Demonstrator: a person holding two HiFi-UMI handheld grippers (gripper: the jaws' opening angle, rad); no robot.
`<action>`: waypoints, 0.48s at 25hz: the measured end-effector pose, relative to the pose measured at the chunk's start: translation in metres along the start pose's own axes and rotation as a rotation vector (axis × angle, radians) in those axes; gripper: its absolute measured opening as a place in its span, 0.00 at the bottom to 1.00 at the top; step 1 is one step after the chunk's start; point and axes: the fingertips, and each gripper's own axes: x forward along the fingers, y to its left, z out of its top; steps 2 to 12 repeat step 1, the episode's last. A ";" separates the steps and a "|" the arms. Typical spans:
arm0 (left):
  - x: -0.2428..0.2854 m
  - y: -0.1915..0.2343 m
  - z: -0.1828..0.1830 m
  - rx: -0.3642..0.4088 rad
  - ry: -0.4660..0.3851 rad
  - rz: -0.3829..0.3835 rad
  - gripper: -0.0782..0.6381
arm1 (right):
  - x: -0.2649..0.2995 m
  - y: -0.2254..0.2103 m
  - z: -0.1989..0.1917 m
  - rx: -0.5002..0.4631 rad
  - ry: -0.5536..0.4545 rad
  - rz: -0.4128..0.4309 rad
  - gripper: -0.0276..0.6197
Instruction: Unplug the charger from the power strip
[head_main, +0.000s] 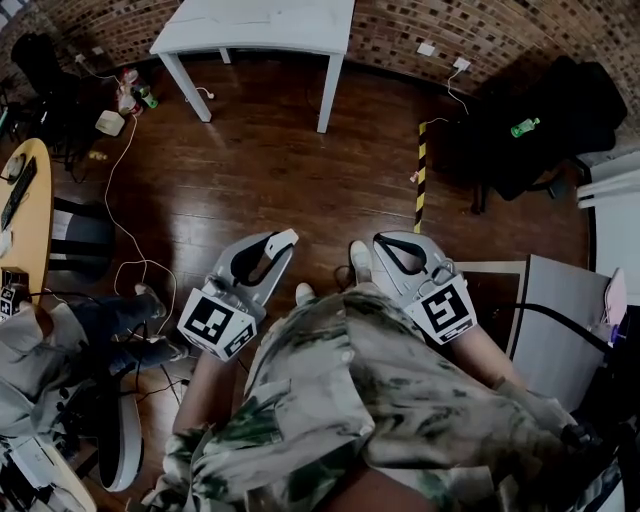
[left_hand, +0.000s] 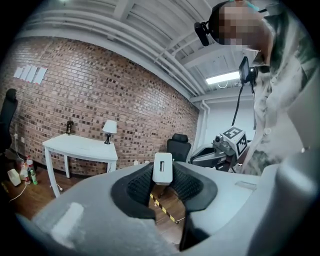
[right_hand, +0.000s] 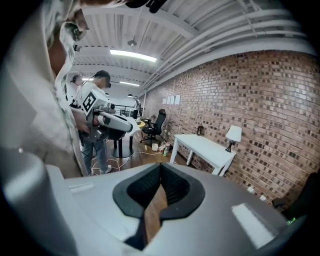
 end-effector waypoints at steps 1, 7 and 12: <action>-0.007 0.003 0.001 0.003 -0.004 -0.005 0.26 | 0.004 0.005 0.006 -0.007 0.001 -0.003 0.06; -0.007 0.003 0.001 0.003 -0.004 -0.005 0.26 | 0.004 0.005 0.006 -0.007 0.001 -0.003 0.06; -0.007 0.003 0.001 0.003 -0.004 -0.005 0.26 | 0.004 0.005 0.006 -0.007 0.001 -0.003 0.06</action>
